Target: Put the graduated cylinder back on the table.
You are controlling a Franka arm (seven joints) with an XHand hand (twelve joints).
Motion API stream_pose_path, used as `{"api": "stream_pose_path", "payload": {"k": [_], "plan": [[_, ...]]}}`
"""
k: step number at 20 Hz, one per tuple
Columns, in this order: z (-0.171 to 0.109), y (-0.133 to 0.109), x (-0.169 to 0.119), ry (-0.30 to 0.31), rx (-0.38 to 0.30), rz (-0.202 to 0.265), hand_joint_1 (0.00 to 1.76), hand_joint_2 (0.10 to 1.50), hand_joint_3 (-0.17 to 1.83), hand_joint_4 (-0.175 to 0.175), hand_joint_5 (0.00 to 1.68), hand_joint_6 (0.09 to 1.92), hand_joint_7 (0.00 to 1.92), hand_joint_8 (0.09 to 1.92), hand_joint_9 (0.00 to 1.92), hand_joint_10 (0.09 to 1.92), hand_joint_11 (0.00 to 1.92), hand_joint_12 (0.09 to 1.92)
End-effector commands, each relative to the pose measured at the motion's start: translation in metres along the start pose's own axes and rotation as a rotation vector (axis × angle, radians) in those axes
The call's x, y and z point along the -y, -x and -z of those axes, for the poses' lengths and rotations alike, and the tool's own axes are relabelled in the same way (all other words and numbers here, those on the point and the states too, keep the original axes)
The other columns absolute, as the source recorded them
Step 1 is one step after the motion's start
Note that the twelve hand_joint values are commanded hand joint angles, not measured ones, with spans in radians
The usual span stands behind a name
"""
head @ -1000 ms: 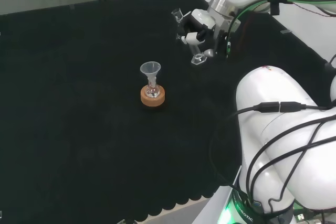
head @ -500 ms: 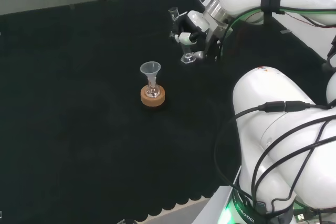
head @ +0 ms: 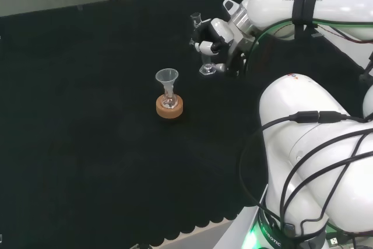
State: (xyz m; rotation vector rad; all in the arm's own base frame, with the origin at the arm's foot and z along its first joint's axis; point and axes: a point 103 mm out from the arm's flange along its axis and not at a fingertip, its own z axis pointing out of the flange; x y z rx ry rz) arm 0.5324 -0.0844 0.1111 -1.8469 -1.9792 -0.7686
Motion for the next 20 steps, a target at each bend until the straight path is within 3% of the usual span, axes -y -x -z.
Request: {"api": "stream_pose_path", "payload": {"k": [1,12,20], "plan": [[-0.009,0.001,0.009,0.044,-0.032,0.002,1.14,1.09,0.04,-0.137,1.0,0.99,1.21,0.38,1.41,0.09,1.25,0.7],[-0.02,0.005,0.012,0.059,-0.079,0.003,1.14,1.1,0.05,-0.144,0.98,1.02,1.14,0.36,1.35,0.09,1.21,0.72],[-0.02,0.009,0.013,0.038,-0.102,0.008,1.13,1.14,0.02,-0.148,0.92,1.11,1.0,0.5,1.29,0.09,1.13,0.82]]}}
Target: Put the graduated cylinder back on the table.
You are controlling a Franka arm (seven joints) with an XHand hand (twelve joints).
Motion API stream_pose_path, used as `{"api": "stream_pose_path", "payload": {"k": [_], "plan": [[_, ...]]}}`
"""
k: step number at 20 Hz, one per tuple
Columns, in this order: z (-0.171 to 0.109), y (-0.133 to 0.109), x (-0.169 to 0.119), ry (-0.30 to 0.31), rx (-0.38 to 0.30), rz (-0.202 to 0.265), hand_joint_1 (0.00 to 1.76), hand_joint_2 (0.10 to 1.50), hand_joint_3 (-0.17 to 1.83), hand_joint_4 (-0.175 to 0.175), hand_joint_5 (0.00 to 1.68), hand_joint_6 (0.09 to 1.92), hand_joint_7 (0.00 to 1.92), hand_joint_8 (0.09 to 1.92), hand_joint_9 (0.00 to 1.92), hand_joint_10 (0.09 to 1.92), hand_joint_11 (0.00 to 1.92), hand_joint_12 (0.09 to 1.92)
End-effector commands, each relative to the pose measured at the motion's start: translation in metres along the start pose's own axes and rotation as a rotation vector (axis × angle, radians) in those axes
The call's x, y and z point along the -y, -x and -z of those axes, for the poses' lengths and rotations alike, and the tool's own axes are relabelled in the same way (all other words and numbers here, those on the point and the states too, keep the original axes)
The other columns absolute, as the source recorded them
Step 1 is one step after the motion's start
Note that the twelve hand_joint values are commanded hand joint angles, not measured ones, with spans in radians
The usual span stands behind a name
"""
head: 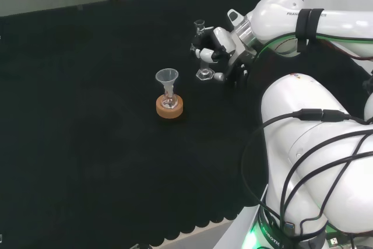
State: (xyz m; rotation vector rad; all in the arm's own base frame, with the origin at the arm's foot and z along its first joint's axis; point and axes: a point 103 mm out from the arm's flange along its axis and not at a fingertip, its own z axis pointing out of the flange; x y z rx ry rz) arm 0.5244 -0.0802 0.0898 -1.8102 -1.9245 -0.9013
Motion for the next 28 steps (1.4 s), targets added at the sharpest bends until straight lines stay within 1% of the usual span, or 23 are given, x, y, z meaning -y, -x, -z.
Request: {"api": "stream_pose_path", "payload": {"k": [1,3,4,5,6,7,9,11,12,17,21,24,28], "plan": [[-0.002,0.001,0.003,-0.026,-0.021,0.003,1.13,1.15,0.01,-0.149,0.91,1.11,0.97,0.53,1.28,0.09,1.1,0.84],[-0.004,0.0,0.004,-0.046,-0.019,0.003,1.13,1.14,0.0,-0.136,0.92,1.08,0.89,0.59,1.25,0.09,1.04,0.89],[-0.004,0.0,0.005,-0.061,-0.022,-0.002,1.12,1.14,0.0,-0.12,0.93,1.08,0.86,0.61,1.24,0.09,0.99,0.93],[-0.005,0.0,0.006,-0.074,-0.018,-0.004,1.11,1.14,0.0,-0.096,0.93,1.08,0.82,0.62,1.22,0.09,0.94,0.97],[-0.005,0.0,0.007,-0.082,-0.015,-0.007,1.11,1.11,-0.01,-0.07,0.89,0.97,0.79,0.62,1.19,0.09,0.89,1.0],[-0.005,0.0,0.007,-0.087,-0.019,-0.009,1.11,1.09,-0.03,-0.051,0.85,0.86,0.76,0.62,1.17,0.09,0.85,1.03],[-0.004,0.001,0.008,-0.086,-0.019,-0.015,1.08,1.06,-0.08,-0.033,0.79,0.72,0.72,0.61,1.11,0.09,0.76,1.1],[-0.002,0.0,0.008,-0.086,-0.024,-0.017,1.04,1.06,-0.15,-0.03,0.74,0.68,0.68,0.61,1.07,0.09,0.69,1.14],[0.002,0.004,0.008,-0.081,-0.034,-0.019,1.03,1.05,-0.16,-0.028,0.72,0.66,0.67,0.61,1.05,0.09,0.66,1.16],[0.006,0.006,0.008,-0.079,-0.03,-0.021,1.0,1.04,-0.17,-0.031,0.67,0.64,0.63,0.61,1.01,0.09,0.6,1.21],[0.008,-0.003,0.003,-0.084,-0.012,-0.021,0.97,1.03,-0.17,-0.041,0.59,0.62,0.58,0.6,0.97,0.09,0.55,1.23],[0.017,-0.009,-0.003,-0.077,-0.014,-0.011,0.95,1.02,-0.17,-0.049,0.52,0.6,0.54,0.6,0.94,0.09,0.53,1.25],[0.033,-0.01,-0.005,-0.065,-0.017,-0.009,0.89,0.98,-0.17,-0.06,0.43,0.52,0.45,0.64,0.86,0.09,0.45,1.3]]}}
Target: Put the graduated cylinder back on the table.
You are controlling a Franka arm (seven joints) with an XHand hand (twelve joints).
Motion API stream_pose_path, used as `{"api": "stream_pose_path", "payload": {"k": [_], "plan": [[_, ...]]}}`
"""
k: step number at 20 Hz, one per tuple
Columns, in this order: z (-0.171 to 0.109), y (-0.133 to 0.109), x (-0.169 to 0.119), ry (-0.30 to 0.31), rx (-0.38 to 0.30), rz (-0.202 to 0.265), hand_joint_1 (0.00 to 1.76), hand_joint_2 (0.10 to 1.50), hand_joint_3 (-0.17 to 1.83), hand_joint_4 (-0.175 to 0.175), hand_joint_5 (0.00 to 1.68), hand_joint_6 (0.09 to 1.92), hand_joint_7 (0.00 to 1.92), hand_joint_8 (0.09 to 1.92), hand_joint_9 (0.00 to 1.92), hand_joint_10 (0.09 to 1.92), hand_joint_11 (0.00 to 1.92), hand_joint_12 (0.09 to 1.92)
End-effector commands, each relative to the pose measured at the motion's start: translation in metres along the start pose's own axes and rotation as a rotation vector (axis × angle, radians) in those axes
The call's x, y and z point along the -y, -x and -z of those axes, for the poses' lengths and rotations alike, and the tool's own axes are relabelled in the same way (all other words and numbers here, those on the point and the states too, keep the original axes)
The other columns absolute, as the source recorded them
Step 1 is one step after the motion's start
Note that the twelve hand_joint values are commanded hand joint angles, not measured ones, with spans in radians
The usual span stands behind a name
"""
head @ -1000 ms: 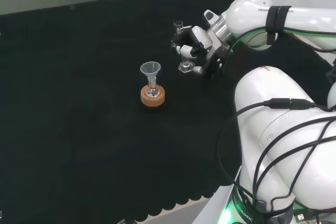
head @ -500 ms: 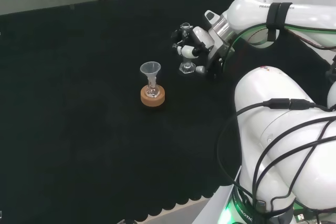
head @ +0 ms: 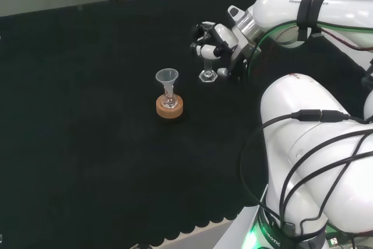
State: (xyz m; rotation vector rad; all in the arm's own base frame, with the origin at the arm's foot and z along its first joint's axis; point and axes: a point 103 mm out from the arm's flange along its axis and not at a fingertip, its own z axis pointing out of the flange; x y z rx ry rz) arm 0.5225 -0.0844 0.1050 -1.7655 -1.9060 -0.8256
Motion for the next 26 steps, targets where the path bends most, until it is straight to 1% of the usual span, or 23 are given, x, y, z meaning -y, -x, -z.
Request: {"api": "stream_pose_path", "payload": {"k": [1,5,11,14,20,26], "plan": [[0.023,-0.004,-0.002,0.012,0.003,0.007,0.88,0.98,-0.17,-0.061,0.42,0.5,0.43,0.64,0.85,0.09,0.44,1.31],[0.035,-0.004,0.0,0.024,0.023,0.004,0.87,0.97,-0.17,-0.064,0.4,0.45,0.39,0.66,0.82,0.09,0.4,1.33],[0.054,-0.007,0.004,0.045,0.011,0.008,0.87,0.96,-0.17,-0.066,0.39,0.42,0.37,0.66,0.81,0.09,0.39,1.33],[0.067,-0.013,0.005,0.052,0.005,0.032,0.85,0.95,-0.17,-0.066,0.38,0.41,0.36,0.66,0.8,0.09,0.38,1.33],[0.083,-0.031,0.006,0.05,0.02,0.08,0.82,0.93,-0.17,-0.065,0.39,0.34,0.32,0.67,0.78,0.09,0.36,1.36],[0.098,-0.046,0.008,0.053,0.044,0.099,0.8,0.93,-0.17,-0.064,0.38,0.32,0.31,0.67,0.77,0.09,0.36,1.36]]}}
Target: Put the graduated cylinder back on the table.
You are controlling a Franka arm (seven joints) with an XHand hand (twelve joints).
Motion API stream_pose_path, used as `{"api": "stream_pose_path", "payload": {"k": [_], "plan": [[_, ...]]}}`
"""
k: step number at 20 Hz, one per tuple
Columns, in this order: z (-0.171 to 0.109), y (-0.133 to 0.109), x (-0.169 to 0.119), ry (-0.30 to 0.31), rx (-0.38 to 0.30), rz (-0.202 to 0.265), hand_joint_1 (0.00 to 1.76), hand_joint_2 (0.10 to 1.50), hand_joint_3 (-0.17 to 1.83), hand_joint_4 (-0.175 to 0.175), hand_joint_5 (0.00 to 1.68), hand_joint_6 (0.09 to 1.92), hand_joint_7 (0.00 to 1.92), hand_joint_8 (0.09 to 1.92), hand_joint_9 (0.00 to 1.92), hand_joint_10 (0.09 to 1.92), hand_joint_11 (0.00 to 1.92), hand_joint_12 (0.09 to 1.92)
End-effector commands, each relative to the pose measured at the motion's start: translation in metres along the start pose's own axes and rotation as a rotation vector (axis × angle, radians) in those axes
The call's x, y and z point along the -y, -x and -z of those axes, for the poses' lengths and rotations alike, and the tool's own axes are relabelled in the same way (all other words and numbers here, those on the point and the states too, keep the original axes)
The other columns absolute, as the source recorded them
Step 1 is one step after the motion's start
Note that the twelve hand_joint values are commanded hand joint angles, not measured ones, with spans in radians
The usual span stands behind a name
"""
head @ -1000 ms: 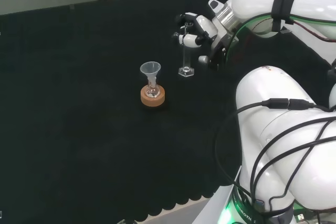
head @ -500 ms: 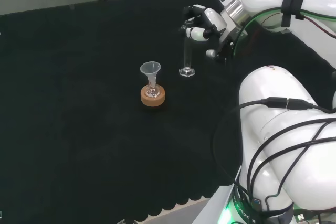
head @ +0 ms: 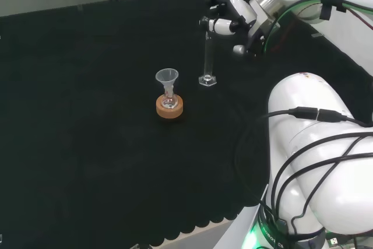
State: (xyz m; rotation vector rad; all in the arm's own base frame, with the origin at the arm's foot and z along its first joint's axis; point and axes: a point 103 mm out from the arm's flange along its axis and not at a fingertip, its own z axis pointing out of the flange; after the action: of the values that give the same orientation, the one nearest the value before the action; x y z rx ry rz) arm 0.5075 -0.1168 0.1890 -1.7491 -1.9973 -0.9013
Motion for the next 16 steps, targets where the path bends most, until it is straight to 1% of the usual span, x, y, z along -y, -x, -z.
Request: {"api": "stream_pose_path", "payload": {"k": [1,5,10,13,16], "plan": [[0.017,-0.016,0.003,-0.004,0.024,0.022,0.8,0.93,-0.17,-0.064,0.38,0.32,0.31,0.67,0.77,0.09,0.36,1.36],[0.026,-0.023,0.004,0.0,0.036,0.032,0.8,0.93,-0.17,-0.064,0.39,0.29,0.31,0.67,0.77,0.09,0.35,1.37],[0.044,-0.038,0.008,-0.012,0.074,0.043,0.79,0.93,-0.17,-0.063,0.4,0.26,0.3,0.67,0.76,0.09,0.35,1.37],[0.052,-0.044,0.014,-0.037,0.11,0.043,0.79,0.93,-0.17,-0.063,0.4,0.26,0.3,0.67,0.76,0.09,0.35,1.37],[0.063,-0.05,0.024,-0.085,0.173,0.037,0.79,0.93,-0.17,-0.062,0.41,0.25,0.3,0.67,0.76,0.09,0.35,1.37]]}}
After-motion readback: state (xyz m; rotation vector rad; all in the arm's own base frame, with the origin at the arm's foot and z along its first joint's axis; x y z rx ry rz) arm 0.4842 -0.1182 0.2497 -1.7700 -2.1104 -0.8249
